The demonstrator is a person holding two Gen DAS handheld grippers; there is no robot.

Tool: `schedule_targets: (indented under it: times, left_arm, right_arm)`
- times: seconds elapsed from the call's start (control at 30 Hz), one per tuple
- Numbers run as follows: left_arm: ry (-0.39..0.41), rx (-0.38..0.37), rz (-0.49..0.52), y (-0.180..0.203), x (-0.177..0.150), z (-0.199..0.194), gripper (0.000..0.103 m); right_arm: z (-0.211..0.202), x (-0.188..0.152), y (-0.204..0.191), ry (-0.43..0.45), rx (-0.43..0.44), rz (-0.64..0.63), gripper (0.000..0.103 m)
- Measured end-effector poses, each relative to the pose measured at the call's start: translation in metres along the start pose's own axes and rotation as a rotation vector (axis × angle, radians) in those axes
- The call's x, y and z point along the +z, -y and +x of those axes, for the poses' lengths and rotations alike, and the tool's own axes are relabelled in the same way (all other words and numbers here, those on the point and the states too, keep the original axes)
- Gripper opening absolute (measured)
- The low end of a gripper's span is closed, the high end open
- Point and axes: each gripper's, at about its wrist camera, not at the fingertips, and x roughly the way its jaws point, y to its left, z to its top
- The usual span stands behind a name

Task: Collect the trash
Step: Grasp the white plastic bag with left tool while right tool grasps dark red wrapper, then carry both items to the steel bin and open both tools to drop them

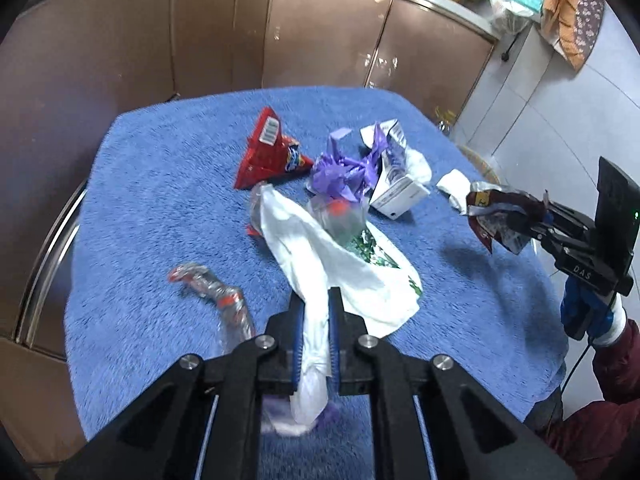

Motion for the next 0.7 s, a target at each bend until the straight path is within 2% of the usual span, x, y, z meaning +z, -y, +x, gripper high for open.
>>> schedule_targets:
  times: [0.33,0.53,0.7]
  left_arm:
    - [0.118,0.015,-0.031,0.017,-0.009,-0.046,0.01]
    - [0.157,-0.005,-0.018,0.038,-0.006,-0.059,0.01]
    - [0.171,-0.039,0.018,0.068,0.007,-0.057,0.01]
  right_arm:
    - [-0.056,-0.009,-0.013,0.072,-0.045,0.04,0.028]
    - [-0.092,-0.023,0.002,0.111,-0.115,0.104,0.028]
    - [-0.123,-0.039,0.028,0.144,-0.206,0.174,0.028]
